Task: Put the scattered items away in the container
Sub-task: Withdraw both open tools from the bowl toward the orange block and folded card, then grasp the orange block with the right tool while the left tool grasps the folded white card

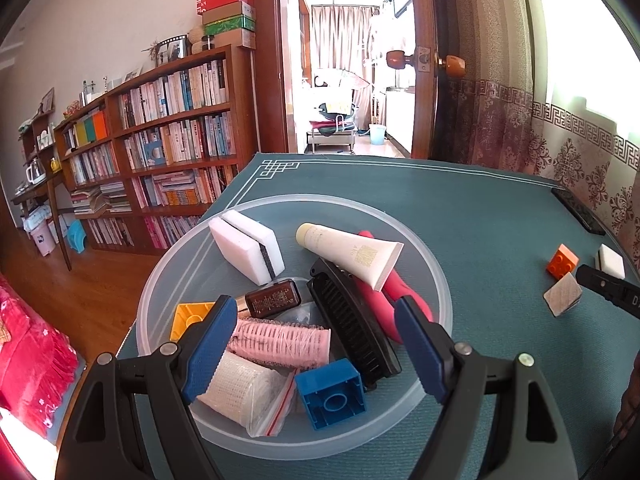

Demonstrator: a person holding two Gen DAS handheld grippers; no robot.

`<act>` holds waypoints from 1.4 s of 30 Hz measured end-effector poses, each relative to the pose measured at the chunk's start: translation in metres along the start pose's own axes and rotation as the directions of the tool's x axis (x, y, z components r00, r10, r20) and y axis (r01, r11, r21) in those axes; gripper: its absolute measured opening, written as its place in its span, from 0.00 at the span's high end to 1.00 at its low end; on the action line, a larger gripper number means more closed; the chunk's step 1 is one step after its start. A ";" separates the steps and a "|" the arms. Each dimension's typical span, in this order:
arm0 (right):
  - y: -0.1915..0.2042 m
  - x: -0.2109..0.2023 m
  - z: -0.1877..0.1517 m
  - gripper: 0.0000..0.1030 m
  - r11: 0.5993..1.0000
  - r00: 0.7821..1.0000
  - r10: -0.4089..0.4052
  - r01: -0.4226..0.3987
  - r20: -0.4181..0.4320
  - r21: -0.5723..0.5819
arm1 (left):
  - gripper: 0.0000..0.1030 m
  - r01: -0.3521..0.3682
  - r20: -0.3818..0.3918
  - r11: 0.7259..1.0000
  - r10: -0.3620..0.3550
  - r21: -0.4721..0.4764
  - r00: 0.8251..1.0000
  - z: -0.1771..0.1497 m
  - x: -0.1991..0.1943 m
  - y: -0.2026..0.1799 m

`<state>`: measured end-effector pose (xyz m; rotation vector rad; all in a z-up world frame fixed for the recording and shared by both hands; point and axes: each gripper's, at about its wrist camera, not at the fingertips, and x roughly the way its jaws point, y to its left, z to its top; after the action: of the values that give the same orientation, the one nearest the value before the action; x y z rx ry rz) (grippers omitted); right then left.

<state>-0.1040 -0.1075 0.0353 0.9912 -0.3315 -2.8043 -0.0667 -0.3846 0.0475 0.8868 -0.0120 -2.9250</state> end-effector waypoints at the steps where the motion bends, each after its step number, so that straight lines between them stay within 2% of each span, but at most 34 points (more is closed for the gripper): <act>1: -0.001 0.003 0.002 0.61 1.000 1.000 -0.015 0.015 0.002 -0.011 | 0.18 -0.001 0.000 1.000 0.001 0.001 1.000 0.000 0.000 0.000; 6: -0.009 0.022 0.012 0.61 0.999 0.999 -0.049 0.049 -0.009 -0.011 | 0.18 0.000 -0.006 1.000 0.000 0.003 1.000 0.000 0.001 0.001; 10: -0.014 0.033 0.021 0.61 1.000 0.999 -0.022 0.022 -0.024 0.012 | 0.18 0.001 -0.012 1.000 -0.001 0.005 1.000 -0.001 0.003 -0.001; 14: -0.011 0.041 0.025 0.61 1.000 0.999 -0.011 0.011 -0.034 -0.014 | 0.18 0.003 -0.017 1.000 -0.003 0.017 1.000 -0.001 0.004 -0.004; 16: -0.012 0.043 0.024 0.65 1.000 0.999 -0.001 0.000 -0.040 -0.015 | 0.18 0.005 -0.019 1.000 -0.004 0.024 1.000 -0.002 0.005 -0.004; 27: -0.025 0.026 0.017 0.65 0.999 1.000 0.012 -0.011 -0.029 0.032 | 0.18 0.041 -0.048 0.999 -0.041 0.008 0.998 -0.004 0.008 -0.010; 28: -0.026 0.023 0.016 0.71 1.000 1.000 0.011 -0.010 -0.027 0.029 | 0.18 0.044 -0.049 0.999 -0.044 0.006 0.998 -0.004 0.007 -0.010; 33: -0.031 0.007 0.010 0.74 1.000 1.000 0.017 -0.017 -0.024 0.017 | 0.18 0.075 -0.058 0.997 -0.075 -0.006 0.995 -0.005 0.005 -0.017; 42: -0.047 -0.012 -0.003 0.75 1.000 0.999 0.025 -0.025 -0.036 0.018 | 0.18 0.070 -0.011 0.994 -0.070 0.087 0.998 -0.004 -0.015 -0.044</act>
<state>-0.0961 -0.0600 0.0279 1.0334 -0.3620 -2.7621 -0.0555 -0.3396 0.0513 0.9290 -0.1120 -3.0070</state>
